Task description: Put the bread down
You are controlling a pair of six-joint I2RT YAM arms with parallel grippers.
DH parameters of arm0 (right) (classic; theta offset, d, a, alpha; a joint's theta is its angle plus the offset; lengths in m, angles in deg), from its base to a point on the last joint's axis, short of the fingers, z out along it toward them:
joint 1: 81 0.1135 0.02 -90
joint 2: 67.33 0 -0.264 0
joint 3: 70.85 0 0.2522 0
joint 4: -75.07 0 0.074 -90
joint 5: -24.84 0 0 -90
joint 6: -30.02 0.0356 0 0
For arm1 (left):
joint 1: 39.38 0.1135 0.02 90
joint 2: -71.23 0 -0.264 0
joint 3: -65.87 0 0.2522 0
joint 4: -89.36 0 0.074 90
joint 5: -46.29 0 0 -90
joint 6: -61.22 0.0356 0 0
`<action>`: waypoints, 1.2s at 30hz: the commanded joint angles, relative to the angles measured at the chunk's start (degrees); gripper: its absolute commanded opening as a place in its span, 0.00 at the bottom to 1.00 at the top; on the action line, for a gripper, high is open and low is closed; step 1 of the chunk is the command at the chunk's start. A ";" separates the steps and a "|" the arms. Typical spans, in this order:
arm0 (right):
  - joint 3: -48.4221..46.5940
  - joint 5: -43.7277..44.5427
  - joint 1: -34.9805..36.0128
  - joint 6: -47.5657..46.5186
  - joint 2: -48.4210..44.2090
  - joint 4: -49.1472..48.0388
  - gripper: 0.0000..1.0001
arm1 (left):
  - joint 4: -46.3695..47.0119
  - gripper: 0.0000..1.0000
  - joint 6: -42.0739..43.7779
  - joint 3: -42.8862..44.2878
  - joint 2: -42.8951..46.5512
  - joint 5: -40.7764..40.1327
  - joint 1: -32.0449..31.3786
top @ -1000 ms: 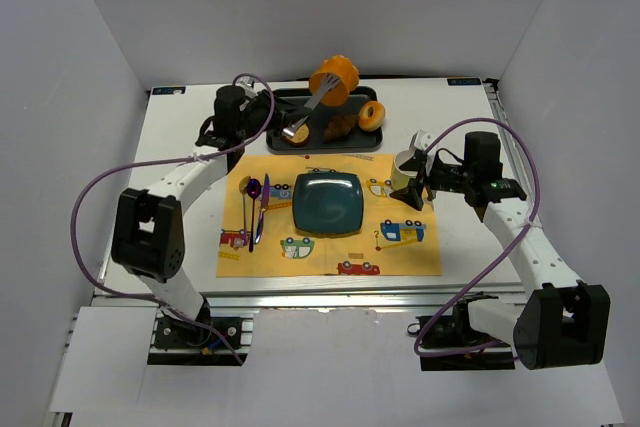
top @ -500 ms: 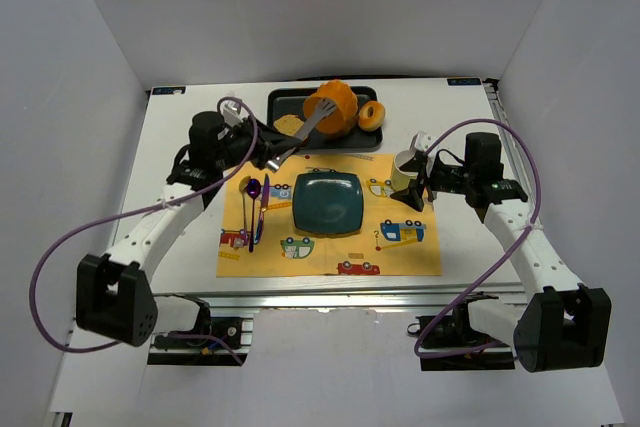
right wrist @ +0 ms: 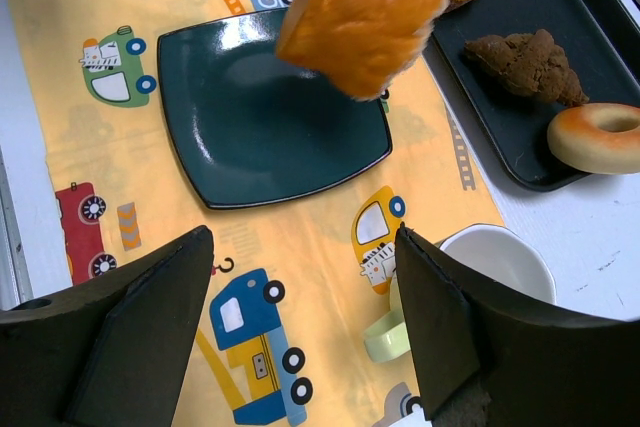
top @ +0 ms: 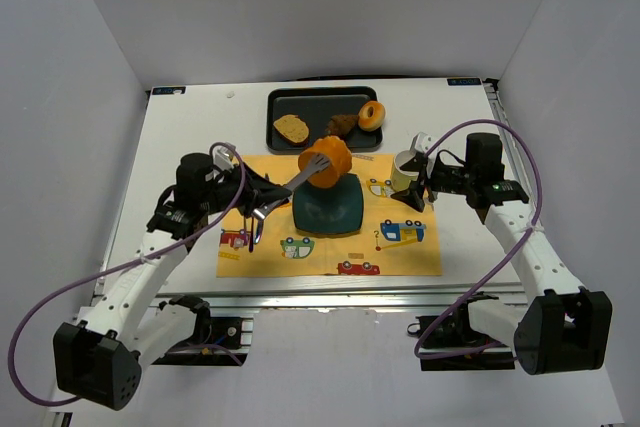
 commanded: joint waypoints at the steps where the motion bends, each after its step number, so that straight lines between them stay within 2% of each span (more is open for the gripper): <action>1: -2.36 -0.35 -0.39 -0.54 -0.26 0.70 0.78 | -0.63 0.00 1.04 -1.53 2.49 1.55 -0.54; 10: -2.53 -0.17 -0.39 -0.54 0.18 0.61 0.78 | -1.14 0.00 1.30 -5.14 2.23 1.64 -1.86; 14: -2.45 -0.17 -0.39 -0.18 0.26 0.34 0.78 | -3.61 0.16 3.14 -4.27 1.70 1.55 -1.86; 15: -2.27 -0.17 -0.39 -0.27 0.09 0.34 0.78 | -4.13 0.25 3.50 -3.48 1.70 1.64 -1.86; 19: -1.92 -0.08 -0.39 -0.45 -0.09 0.34 0.78 | -7.47 0.39 5.43 -1.81 1.43 1.64 -1.86; 28: -1.22 -0.26 -0.48 -0.27 -0.18 -0.01 0.78 | -9.76 0.45 5.43 -0.84 3.98 2.52 -1.86; 36: -1.13 -0.52 -0.39 -0.27 -0.35 -0.18 0.78 | -13.63 0.45 5.52 0.56 6.35 2.96 -1.86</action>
